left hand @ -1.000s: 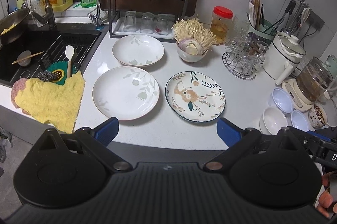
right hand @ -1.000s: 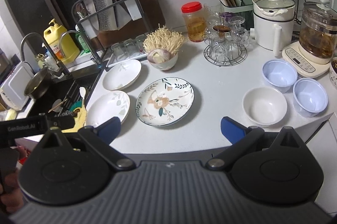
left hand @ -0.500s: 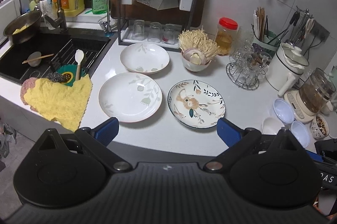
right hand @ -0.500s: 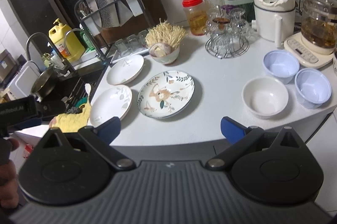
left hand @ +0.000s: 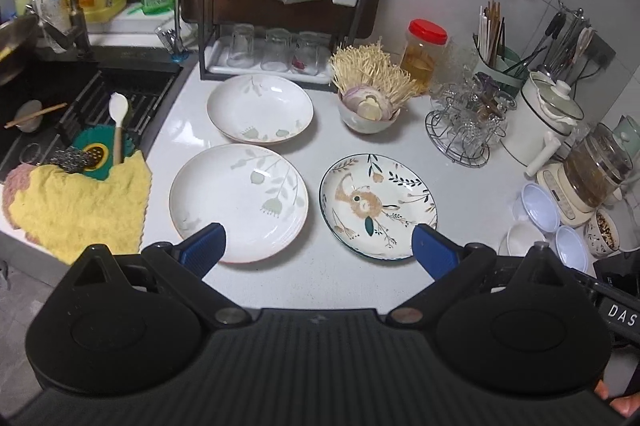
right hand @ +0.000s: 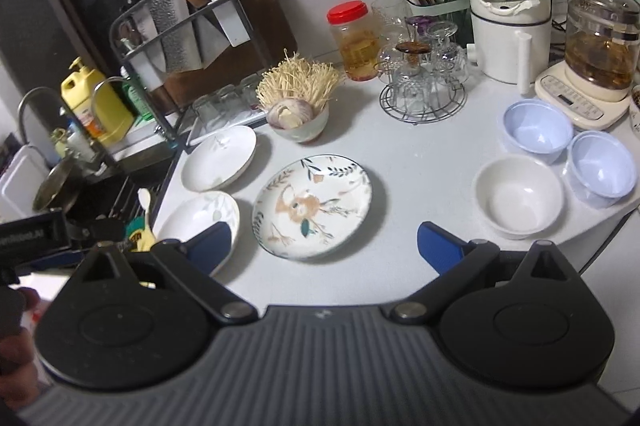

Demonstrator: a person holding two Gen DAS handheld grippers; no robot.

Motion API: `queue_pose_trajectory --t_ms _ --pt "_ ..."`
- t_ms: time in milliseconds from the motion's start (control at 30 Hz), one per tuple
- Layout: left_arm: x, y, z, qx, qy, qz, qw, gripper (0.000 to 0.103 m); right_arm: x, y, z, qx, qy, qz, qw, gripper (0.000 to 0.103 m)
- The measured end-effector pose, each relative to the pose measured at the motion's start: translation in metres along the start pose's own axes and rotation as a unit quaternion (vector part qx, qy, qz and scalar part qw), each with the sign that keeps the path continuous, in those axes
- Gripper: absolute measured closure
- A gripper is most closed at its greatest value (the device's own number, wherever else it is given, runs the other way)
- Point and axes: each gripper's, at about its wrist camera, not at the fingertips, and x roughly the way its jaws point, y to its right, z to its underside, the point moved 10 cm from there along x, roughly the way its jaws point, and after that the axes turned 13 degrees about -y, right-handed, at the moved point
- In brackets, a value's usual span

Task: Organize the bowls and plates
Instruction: 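Close the left gripper on the leaf-print plate rim while the right gripper grips it too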

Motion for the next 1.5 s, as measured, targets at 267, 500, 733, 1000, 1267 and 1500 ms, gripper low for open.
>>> queue_pose_trajectory --t_ms 267,500,733,1000,1267,1500 --pt "0.049 -0.048 -0.046 0.025 -0.033 0.043 0.9982 0.002 0.04 -0.044 -0.014 0.024 0.012 0.005 1.0 0.002" --pt "0.095 -0.09 -0.071 0.063 -0.063 0.044 0.995 0.002 0.089 -0.071 -0.009 0.048 -0.023 0.006 0.999 0.007" --pt "0.138 -0.127 -0.086 0.065 -0.092 0.048 0.9924 0.002 0.136 -0.085 0.002 0.084 -0.07 0.003 0.994 0.023" --pt "0.179 -0.158 -0.092 0.049 -0.117 0.068 0.9896 0.003 0.179 -0.108 0.01 0.089 -0.116 -0.013 0.989 0.025" --pt "0.212 -0.171 -0.095 0.054 -0.128 0.092 0.986 0.015 0.221 -0.119 0.013 0.076 -0.155 -0.02 0.985 0.037" --pt "0.234 -0.171 -0.094 0.055 -0.134 0.104 0.9841 0.037 0.243 -0.12 0.017 0.07 -0.176 -0.022 0.982 0.061"
